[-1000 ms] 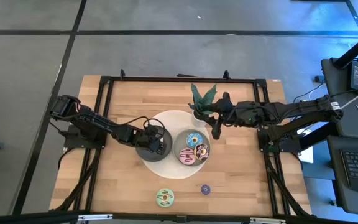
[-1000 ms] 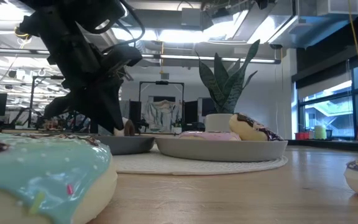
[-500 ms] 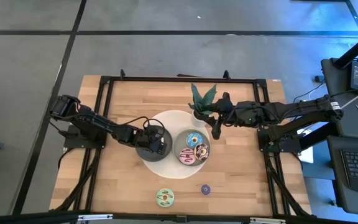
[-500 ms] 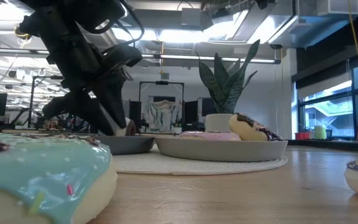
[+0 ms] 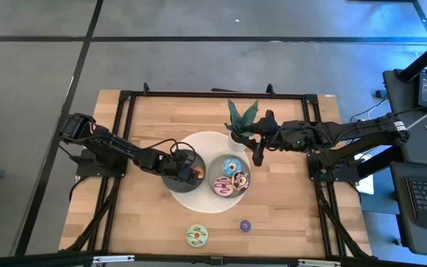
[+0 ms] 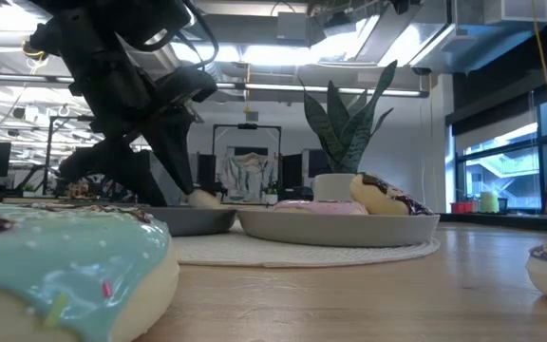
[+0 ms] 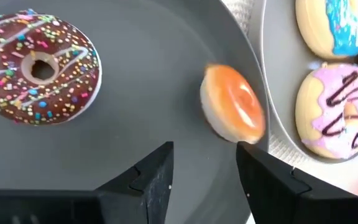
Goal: Pick & Place donuts
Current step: Put the small black doughnut on the dark gray plate
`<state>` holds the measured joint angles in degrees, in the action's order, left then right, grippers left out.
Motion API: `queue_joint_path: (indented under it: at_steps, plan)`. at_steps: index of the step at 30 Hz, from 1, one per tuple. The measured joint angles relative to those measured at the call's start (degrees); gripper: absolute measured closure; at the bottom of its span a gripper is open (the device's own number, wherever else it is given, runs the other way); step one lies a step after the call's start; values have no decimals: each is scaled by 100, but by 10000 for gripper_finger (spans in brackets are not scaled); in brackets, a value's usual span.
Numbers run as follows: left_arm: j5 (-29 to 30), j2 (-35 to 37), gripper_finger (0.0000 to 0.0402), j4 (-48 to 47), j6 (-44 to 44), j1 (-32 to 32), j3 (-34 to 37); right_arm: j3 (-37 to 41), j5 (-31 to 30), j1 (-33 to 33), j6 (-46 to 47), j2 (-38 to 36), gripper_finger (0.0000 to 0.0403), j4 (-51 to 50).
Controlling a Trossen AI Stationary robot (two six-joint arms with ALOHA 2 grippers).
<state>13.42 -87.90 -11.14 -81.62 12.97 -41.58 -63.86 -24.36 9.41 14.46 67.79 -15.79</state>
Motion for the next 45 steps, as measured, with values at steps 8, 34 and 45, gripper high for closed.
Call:
queue_joint_path:
  at_steps: [8, 34, 45]
  plan:
    - [88, 0, 236, 11, 113, -2, 0, 0, 0, 0, -4, 0, 205, 0]
    - [457, -241, 256, 107, -740, 0, -2, 0, -4, -2, -146, 0, 205, 2]
    - [445, -306, 297, 106, -703, -110, -4, 1, -7, -2, -166, 0, 205, 2]
